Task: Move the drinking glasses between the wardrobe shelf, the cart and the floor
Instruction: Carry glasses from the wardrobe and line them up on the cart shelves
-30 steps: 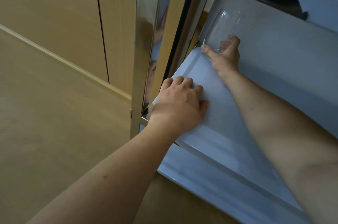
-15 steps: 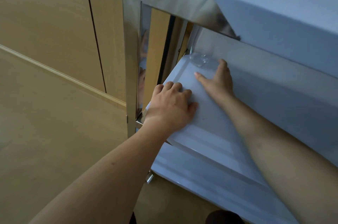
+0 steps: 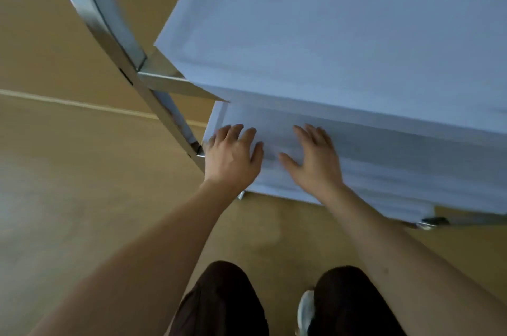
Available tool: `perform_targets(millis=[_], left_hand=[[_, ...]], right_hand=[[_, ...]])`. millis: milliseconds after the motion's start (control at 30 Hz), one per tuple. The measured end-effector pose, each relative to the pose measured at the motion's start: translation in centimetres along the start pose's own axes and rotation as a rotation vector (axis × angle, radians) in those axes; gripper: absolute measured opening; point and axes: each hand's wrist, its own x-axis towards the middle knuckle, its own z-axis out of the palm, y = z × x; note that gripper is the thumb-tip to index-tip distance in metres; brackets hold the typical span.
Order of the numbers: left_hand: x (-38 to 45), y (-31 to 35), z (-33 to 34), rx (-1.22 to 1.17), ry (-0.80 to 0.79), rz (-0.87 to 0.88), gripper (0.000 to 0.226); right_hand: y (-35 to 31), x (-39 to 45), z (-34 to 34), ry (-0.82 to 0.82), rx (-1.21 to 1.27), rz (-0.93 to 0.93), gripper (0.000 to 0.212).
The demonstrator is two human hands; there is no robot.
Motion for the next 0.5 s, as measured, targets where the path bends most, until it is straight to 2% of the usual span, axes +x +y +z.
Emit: perform_targets(millis=[100,167,367,500], left_hand=[[-3.0,2.2,-4.5,0.048,-0.24,0.013,0.053],[-4.5,3.4,-8.1,0.058,-0.331,0.014,0.058],[-5.9,7.1,-20.8,0.103,-0.44,0.099,0.056],[-3.5,10.8,-27.8,0.067,-0.433,0.206,0.059]], right_hand=[[-1.1,-4.4,-3.9,-0.134,-0.013,0.092,0.076],[-2.2,-7.0,-6.6,-0.199,0.015,0.151,0.076],[-8.2,-12.9,-17.3,-0.271,0.098,0.232,0.078],[-12.2,-14.5,-24.7,-0.171,0.122,0.244,0.075]])
